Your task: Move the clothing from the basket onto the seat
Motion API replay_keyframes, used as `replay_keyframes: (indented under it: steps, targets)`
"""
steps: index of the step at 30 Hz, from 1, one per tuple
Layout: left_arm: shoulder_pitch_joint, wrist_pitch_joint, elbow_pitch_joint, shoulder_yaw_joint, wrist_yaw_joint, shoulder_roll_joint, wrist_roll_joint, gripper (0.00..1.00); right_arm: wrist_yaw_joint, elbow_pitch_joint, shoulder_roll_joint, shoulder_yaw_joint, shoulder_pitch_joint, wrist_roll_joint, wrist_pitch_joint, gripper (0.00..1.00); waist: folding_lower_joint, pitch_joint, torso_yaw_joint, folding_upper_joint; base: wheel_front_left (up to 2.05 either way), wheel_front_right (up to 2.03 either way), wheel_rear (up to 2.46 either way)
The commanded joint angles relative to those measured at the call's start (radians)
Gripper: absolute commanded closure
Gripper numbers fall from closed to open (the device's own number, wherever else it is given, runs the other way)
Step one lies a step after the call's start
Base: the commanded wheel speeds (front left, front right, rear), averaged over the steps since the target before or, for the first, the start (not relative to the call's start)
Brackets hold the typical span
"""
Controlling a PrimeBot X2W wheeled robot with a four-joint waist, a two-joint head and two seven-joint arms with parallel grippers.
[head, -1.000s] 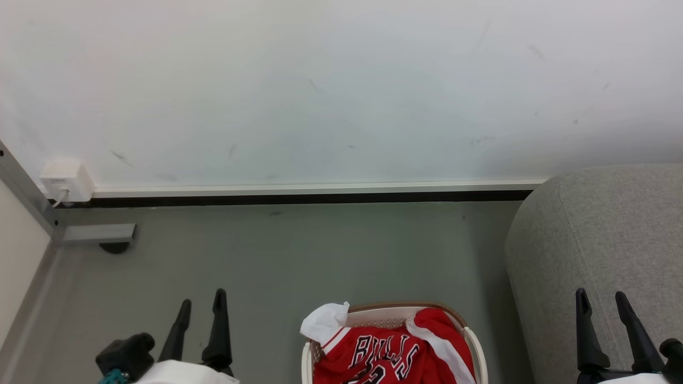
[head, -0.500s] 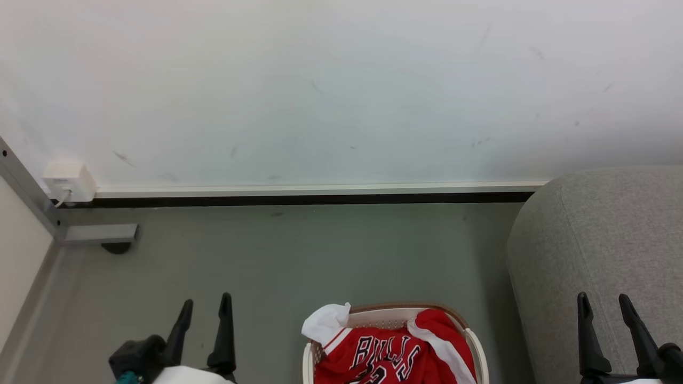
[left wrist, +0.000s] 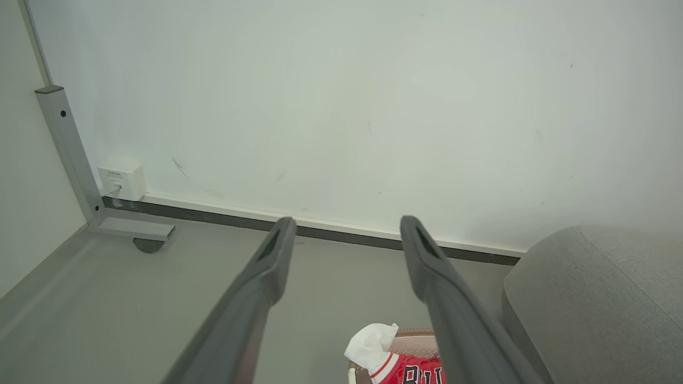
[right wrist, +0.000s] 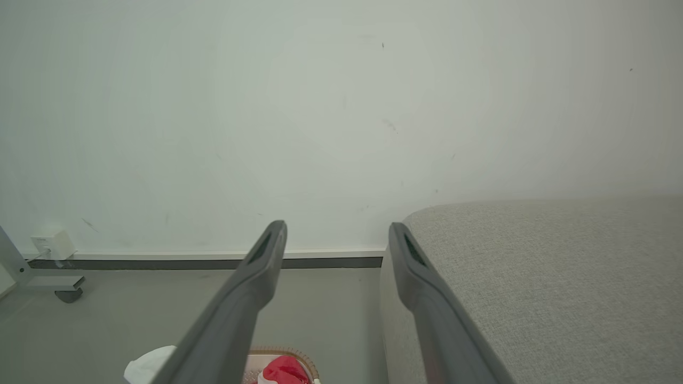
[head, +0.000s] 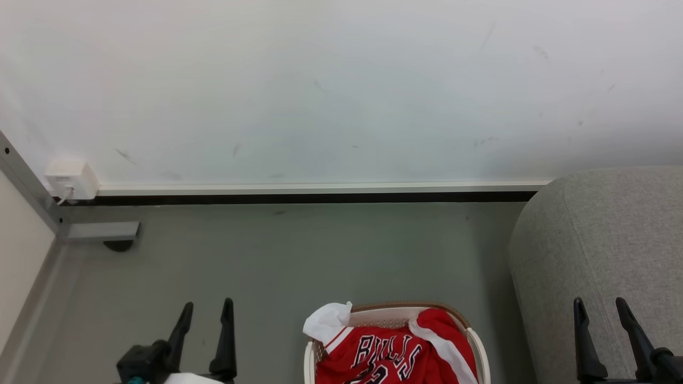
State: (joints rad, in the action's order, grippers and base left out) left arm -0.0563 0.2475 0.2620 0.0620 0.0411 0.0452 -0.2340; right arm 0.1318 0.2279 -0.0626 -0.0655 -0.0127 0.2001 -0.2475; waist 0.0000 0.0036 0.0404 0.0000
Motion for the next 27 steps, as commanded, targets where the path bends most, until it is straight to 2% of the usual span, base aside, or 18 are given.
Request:
replay_keyframes:
  steps: [1,8,27]
  targets:
    - [0.003,0.007,0.005,0.0,0.003,0.009,0.026,0.0,-0.002,0.005,-0.001,-0.001,0.007,-0.013,-0.008,0.0,0.0,0.001,0.0,0.0,0.0,0.0,0.0]
    - [-0.001,0.019,0.024,0.007,0.015,0.009,0.05,0.0,-0.002,0.014,-0.005,0.007,0.007,-0.029,-0.02,0.0,0.0,0.001,-0.001,0.0,0.0,0.0,0.0]
    - [0.001,0.018,0.028,0.018,0.023,0.008,0.0,0.0,-0.002,0.028,-0.012,0.038,0.0,0.016,-0.019,0.0,0.0,0.005,-0.02,0.0,0.0,0.0,0.0]
